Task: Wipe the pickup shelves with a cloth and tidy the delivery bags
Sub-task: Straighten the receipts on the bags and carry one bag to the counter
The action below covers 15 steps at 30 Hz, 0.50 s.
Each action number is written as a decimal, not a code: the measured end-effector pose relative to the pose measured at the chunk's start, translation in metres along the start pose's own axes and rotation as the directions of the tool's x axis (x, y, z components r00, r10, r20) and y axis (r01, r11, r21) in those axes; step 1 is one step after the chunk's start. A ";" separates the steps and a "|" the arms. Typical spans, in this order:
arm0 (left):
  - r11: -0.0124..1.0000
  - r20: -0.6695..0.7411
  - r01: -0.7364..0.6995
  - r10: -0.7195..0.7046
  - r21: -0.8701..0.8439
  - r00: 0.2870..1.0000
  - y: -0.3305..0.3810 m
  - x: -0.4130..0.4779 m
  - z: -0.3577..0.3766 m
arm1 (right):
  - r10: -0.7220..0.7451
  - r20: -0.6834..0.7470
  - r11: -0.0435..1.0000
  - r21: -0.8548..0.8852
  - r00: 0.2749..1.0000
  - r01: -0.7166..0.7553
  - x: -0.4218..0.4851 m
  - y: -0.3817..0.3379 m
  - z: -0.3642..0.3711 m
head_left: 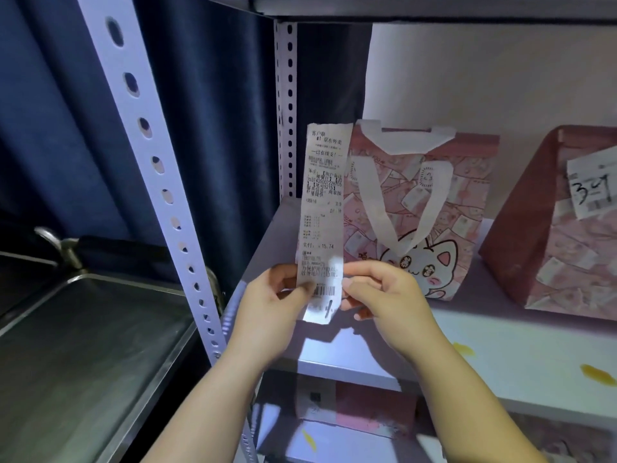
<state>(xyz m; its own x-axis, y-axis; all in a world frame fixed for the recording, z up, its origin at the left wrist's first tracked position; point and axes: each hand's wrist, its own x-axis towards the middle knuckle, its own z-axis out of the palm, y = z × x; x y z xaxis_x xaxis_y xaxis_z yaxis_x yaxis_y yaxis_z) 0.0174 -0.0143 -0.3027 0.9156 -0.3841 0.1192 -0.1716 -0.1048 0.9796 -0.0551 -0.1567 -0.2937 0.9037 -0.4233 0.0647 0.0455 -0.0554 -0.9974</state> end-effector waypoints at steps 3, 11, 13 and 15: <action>1.000 0.030 0.008 -0.008 -0.015 1.000 -0.002 -0.003 -0.002 | -0.029 -0.011 0.998 -0.062 1.000 0.028 -0.004 -0.001 0.001; 0.986 0.186 0.135 -0.116 -0.095 0.976 -0.020 -0.030 -0.006 | -0.142 -0.173 0.965 -0.244 0.975 0.097 -0.032 0.001 -0.007; 0.993 0.206 0.102 -0.088 -0.061 0.975 -0.021 -0.035 -0.005 | -0.137 -0.215 0.966 -0.245 0.967 0.082 -0.044 0.001 -0.012; 0.996 0.243 0.080 -0.068 -0.040 0.968 -0.018 -0.038 0.001 | -0.133 -0.251 0.963 -0.261 0.959 0.066 -0.056 0.002 -0.021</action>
<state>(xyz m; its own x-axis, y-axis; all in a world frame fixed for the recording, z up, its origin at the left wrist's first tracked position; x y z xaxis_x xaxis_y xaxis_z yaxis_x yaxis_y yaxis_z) -0.0144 0.0018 -0.3254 0.8093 -0.5874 0.0092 -0.0825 -0.0982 0.9917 -0.1141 -0.1520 -0.2992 0.7534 -0.6255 0.2027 -0.0078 -0.3168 -0.9485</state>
